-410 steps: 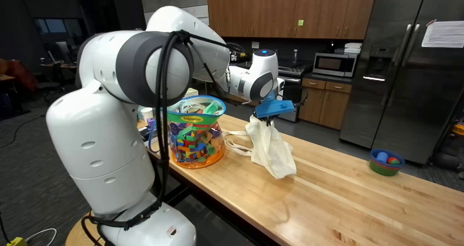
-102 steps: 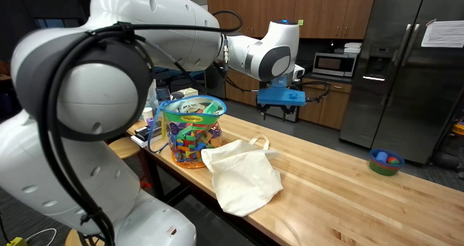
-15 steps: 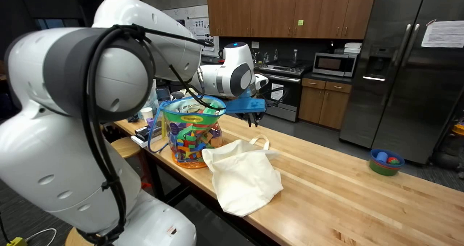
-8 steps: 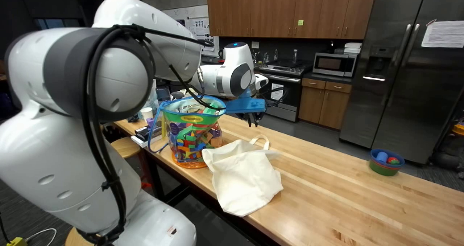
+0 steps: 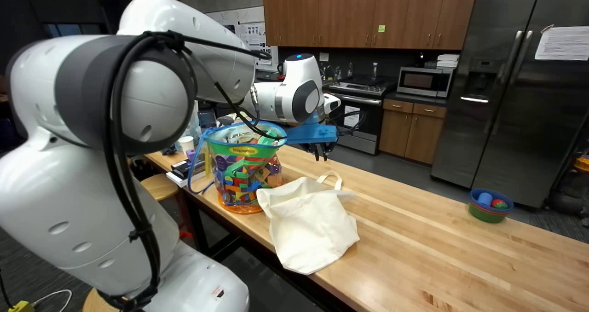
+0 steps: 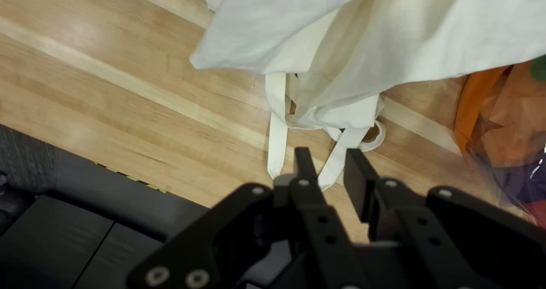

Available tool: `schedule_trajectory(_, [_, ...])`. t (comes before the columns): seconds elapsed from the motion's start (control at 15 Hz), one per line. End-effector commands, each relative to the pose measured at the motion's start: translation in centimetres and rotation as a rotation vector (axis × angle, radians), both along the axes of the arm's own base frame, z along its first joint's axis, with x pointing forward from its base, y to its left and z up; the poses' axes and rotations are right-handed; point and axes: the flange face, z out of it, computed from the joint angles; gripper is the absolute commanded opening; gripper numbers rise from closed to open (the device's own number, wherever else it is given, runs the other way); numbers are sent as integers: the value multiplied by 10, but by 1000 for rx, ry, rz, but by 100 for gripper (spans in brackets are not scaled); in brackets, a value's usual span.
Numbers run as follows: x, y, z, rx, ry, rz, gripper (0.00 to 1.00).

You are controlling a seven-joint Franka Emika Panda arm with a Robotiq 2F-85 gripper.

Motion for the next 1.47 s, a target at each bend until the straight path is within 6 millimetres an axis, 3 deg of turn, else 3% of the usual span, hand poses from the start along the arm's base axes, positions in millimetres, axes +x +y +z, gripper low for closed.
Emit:
schedule_trajectory(0.0, [0,0,1,0,1,0,27])
schedule_trajectory(0.33, [0,0,1,0,1,0,27])
schedule_trajectory(0.4, [0,0,1,0,1,0,52])
schedule_trajectory(0.47, [-1,5,3,14,-1,-2,52])
schedule_trajectory(0.6, [-2,13,3,31,11,-4,62])
schedule_trajectory(0.93, [-12,40,-7,101,109,14,95])
schedule_trajectory(1.07, [-18,48,-15,120,156,13,100])
schedule_trajectory(1.4, [-28,58,-40,100,228,-4,100])
